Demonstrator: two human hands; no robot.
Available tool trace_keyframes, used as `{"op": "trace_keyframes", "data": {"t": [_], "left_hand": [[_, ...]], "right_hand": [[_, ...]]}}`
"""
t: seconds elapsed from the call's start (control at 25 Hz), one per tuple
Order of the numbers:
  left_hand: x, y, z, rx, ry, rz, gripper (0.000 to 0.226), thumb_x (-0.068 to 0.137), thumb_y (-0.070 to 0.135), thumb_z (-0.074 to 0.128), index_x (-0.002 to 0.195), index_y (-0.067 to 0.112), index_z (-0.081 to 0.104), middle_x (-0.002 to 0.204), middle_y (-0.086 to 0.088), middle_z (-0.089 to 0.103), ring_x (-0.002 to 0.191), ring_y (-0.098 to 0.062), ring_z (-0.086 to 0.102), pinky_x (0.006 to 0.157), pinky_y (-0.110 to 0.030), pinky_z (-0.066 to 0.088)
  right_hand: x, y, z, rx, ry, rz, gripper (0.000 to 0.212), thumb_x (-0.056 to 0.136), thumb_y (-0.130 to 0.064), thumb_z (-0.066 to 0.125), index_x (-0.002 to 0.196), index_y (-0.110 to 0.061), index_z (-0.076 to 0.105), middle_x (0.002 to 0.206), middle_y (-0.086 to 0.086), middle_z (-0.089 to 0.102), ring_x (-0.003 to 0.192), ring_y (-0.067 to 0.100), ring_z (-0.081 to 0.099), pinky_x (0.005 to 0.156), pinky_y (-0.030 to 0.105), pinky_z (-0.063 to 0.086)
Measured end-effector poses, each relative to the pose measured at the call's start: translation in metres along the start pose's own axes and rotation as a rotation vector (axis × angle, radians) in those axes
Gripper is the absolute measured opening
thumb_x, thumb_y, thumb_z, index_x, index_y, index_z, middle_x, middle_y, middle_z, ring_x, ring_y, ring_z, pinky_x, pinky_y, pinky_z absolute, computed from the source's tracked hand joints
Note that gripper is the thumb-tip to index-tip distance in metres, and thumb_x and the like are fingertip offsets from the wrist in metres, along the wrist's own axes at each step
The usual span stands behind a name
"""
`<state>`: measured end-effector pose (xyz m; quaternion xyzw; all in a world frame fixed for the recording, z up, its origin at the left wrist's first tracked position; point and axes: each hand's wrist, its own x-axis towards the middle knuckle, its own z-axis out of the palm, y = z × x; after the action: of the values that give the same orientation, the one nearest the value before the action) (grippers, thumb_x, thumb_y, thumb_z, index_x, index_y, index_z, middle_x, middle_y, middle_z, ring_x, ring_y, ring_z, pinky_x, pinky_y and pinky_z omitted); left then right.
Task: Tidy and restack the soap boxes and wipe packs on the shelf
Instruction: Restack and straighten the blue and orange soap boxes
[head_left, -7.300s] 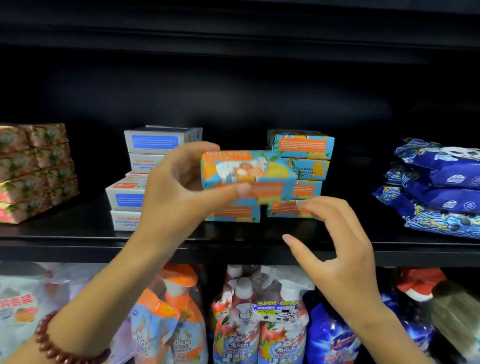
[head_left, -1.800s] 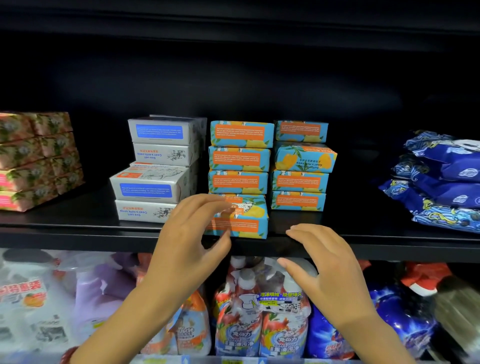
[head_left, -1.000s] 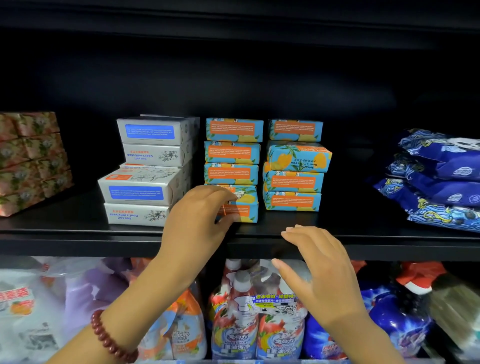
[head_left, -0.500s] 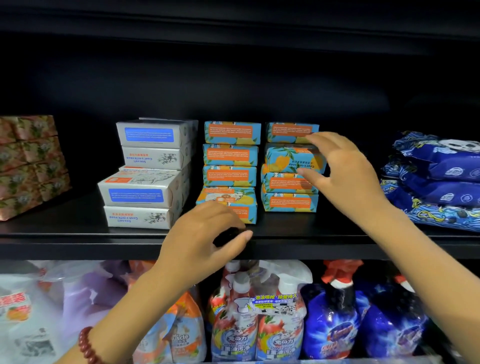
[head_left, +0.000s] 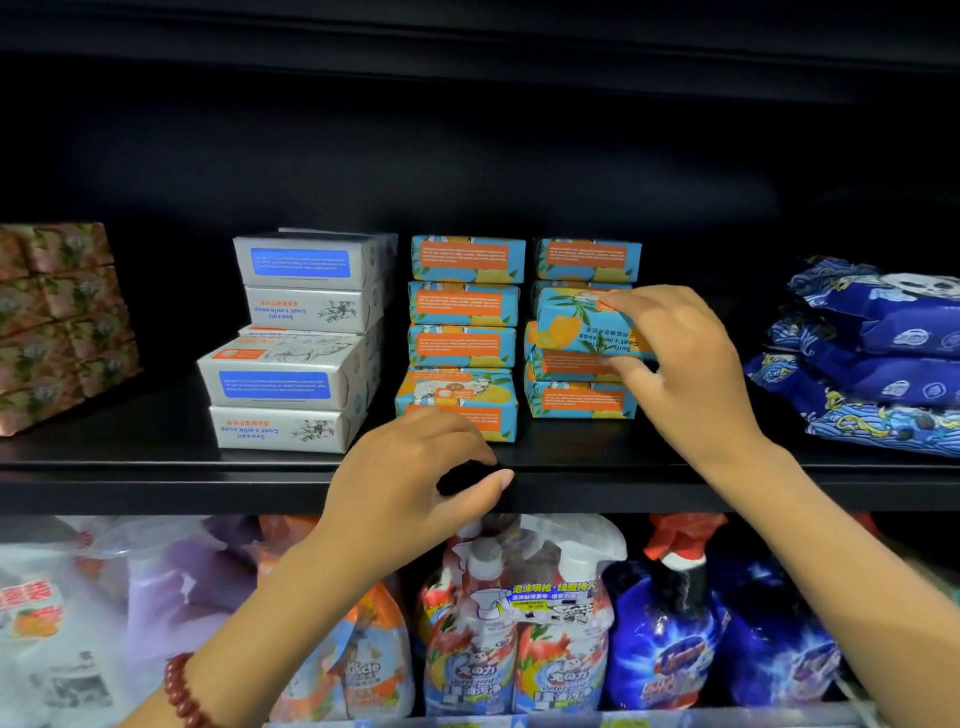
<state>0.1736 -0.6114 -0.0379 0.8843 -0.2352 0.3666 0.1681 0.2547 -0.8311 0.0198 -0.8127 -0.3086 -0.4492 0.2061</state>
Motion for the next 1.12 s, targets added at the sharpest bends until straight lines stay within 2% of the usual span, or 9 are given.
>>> {"op": "trace_keyframes", "data": {"t": [0.08,0.16,0.28,0.44,0.6,0.72,0.88,1.0,1.12], "left_hand": [[-0.001,0.003,-0.001,-0.096,0.036,-0.086,0.032,0.079,0.049,0.057,0.08,0.022,0.073,0.082,0.013,0.07,0.081,-0.006,0.065,0.068,-0.032,0.054],[0.006,0.008,-0.007,-0.464,0.118,-0.306,0.029,0.072,0.052,0.06,0.078,0.028,0.074,0.079,0.013,0.073,0.079,-0.001,0.067,0.069,-0.022,0.053],[0.018,0.008,-0.019,-1.018,0.14,-0.577,0.035,0.067,0.054,0.062,0.073,0.023,0.077,0.069,-0.003,0.073,0.066,-0.01,0.068,0.054,-0.018,0.052],[0.018,0.016,-0.024,-1.108,0.042,-0.654,0.048,0.052,0.054,0.069,0.065,0.008,0.071,0.066,-0.013,0.061,0.06,-0.027,0.055,0.045,-0.024,0.048],[0.016,0.017,-0.021,-1.154,0.123,-0.637,0.032,0.056,0.033,0.079,0.072,0.007,0.074,0.078,-0.008,0.072,0.068,-0.022,0.067,0.056,-0.024,0.053],[0.015,0.019,-0.018,-1.121,0.204,-0.563,0.015,0.063,0.017,0.08,0.078,0.017,0.078,0.078,-0.002,0.075,0.071,-0.012,0.072,0.058,-0.018,0.053],[0.014,0.02,-0.015,-1.034,0.164,-0.436,0.023,0.068,0.019,0.075,0.091,0.019,0.076,0.095,0.001,0.075,0.091,-0.013,0.07,0.073,-0.021,0.055],[0.016,0.022,-0.014,-1.001,0.162,-0.337,0.041,0.067,0.012,0.075,0.106,0.019,0.068,0.106,0.002,0.072,0.102,-0.013,0.066,0.084,-0.022,0.052],[0.017,0.021,-0.013,-1.048,0.116,-0.367,0.065,0.06,0.023,0.081,0.12,0.024,0.058,0.112,0.001,0.069,0.104,-0.012,0.065,0.085,-0.023,0.051]], "right_hand": [[-0.01,-0.011,-0.009,0.086,0.123,-0.062,0.037,0.077,-0.005,0.068,0.114,-0.002,0.06,0.111,0.01,0.062,0.108,0.021,0.052,0.096,0.025,0.039],[-0.019,-0.023,-0.016,0.072,0.234,-0.183,0.034,0.079,-0.001,0.064,0.112,0.002,0.061,0.112,0.012,0.062,0.108,0.023,0.054,0.096,0.031,0.042],[-0.027,-0.04,-0.021,0.006,0.335,-0.423,0.021,0.087,-0.001,0.06,0.106,0.004,0.066,0.109,0.015,0.065,0.107,0.028,0.059,0.091,0.041,0.047],[-0.036,-0.056,-0.013,0.04,0.361,-0.557,0.015,0.087,-0.004,0.064,0.099,0.003,0.07,0.105,0.013,0.068,0.103,0.027,0.063,0.08,0.043,0.052],[-0.048,-0.051,-0.007,0.147,0.19,-0.416,0.023,0.085,-0.012,0.067,0.104,0.001,0.068,0.112,0.012,0.065,0.112,0.024,0.057,0.09,0.041,0.048],[-0.05,-0.048,-0.012,0.417,0.056,-0.096,0.048,0.079,-0.028,0.071,0.121,-0.008,0.058,0.126,0.001,0.056,0.121,0.013,0.05,0.1,0.026,0.041],[-0.042,-0.049,-0.02,0.921,-0.115,0.309,0.06,0.07,-0.027,0.077,0.124,-0.03,0.051,0.12,-0.021,0.059,0.112,-0.001,0.055,0.086,0.011,0.045],[-0.042,-0.048,-0.019,0.891,-0.155,0.322,0.054,0.066,-0.011,0.079,0.113,-0.029,0.058,0.109,-0.023,0.063,0.101,-0.003,0.061,0.077,0.009,0.048],[-0.049,-0.053,-0.017,0.663,-0.011,0.213,0.045,0.065,-0.006,0.082,0.102,-0.022,0.064,0.102,-0.016,0.066,0.1,0.001,0.061,0.081,0.012,0.047]]}}
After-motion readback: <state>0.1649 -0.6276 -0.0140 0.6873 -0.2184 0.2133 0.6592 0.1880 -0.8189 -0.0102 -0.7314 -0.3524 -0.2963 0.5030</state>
